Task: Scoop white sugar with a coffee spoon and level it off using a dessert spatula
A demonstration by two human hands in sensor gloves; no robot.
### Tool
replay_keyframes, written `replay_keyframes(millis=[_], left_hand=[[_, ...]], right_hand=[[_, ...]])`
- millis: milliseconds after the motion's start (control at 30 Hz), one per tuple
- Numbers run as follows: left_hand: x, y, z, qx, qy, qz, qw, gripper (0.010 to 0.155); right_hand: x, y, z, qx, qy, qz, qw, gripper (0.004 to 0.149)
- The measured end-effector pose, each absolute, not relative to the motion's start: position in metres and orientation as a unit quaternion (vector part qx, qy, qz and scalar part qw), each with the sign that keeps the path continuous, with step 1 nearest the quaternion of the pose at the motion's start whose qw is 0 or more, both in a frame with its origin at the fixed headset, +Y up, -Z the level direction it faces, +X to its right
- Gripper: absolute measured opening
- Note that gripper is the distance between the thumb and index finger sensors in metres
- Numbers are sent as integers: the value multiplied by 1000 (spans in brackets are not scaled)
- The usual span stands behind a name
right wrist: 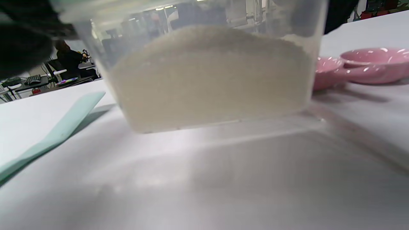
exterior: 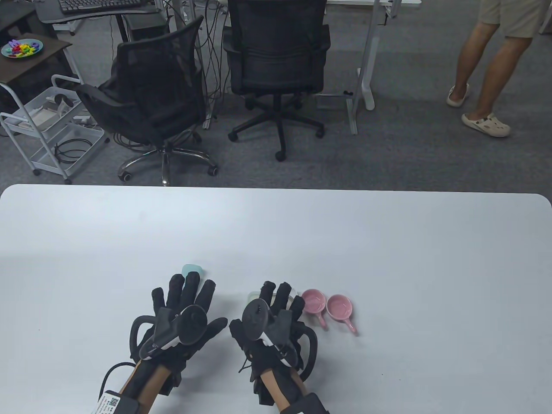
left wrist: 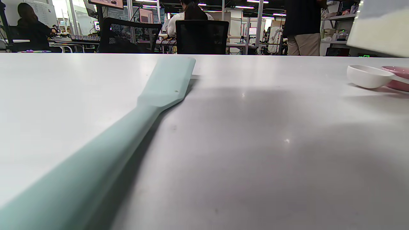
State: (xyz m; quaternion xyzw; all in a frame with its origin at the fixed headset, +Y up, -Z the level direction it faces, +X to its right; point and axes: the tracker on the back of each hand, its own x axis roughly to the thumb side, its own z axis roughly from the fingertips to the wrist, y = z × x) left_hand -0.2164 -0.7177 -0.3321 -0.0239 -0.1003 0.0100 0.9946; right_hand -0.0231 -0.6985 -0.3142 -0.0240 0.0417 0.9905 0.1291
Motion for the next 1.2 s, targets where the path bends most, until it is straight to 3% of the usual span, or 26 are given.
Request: replay_keyframes(millis=[467, 700, 933, 1100, 1200], left_hand=[[-216, -718, -332, -26, -100, 8, 995, 88], [-215, -720, -331, -31, -101, 4, 994, 89], [-219, -721, -335, -48, -100, 41, 993, 88], [-226, -722, -338, -48, -88, 61, 993, 89], [-229, -725, -341, -52, -85, 61, 993, 88]], right_hand=[[-34, -736, -317, -22, 83, 992, 90, 109], [-32, -735, -316, -23, 100, 988, 112, 108], [-10, -707, -316, 1, 122, 978, 167, 110], [28, -680, -312, 19, 83, 976, 202, 105], [53, -681, -311, 30, 66, 978, 196, 104]])
